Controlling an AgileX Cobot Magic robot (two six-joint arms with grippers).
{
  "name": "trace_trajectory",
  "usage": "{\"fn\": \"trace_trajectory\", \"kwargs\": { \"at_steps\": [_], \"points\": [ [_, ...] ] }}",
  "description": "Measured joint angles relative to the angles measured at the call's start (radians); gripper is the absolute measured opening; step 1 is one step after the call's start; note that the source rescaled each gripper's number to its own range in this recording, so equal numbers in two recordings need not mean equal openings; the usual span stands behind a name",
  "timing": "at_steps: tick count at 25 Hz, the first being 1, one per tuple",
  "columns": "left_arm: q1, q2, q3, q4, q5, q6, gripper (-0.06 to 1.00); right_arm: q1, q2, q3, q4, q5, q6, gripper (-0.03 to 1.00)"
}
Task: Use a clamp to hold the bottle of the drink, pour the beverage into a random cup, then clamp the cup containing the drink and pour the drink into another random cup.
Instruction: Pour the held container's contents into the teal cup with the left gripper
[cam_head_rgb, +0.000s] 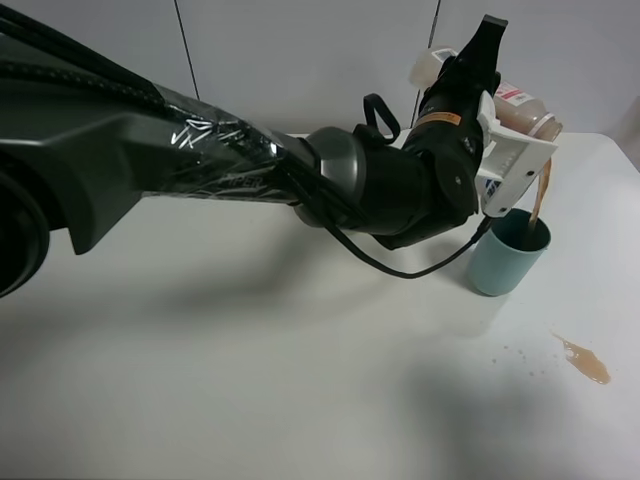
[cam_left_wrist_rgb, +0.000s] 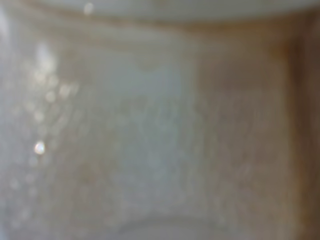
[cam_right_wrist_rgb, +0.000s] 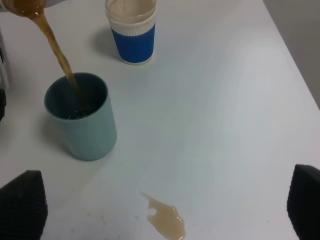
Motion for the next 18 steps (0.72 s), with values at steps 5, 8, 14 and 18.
{"fn": "trace_trajectory", "kwargs": {
  "at_steps": [5,8,14,18],
  "points": [
    [0.004,0.000,0.000,0.009,0.001,0.000,0.05,0.000,0.000,0.000,0.000,0.000,0.000,0.85],
    [0.009,0.000,0.000,0.032,0.000,-0.001,0.05,0.000,0.000,0.000,-0.001,0.000,0.000,0.85],
    [0.009,0.000,0.000,0.049,-0.001,-0.001,0.05,0.000,0.000,0.000,-0.001,0.000,0.000,0.85],
    [0.009,0.000,0.000,0.056,-0.008,-0.001,0.05,0.000,0.000,0.000,-0.001,0.000,0.000,0.85]
  ]
}}
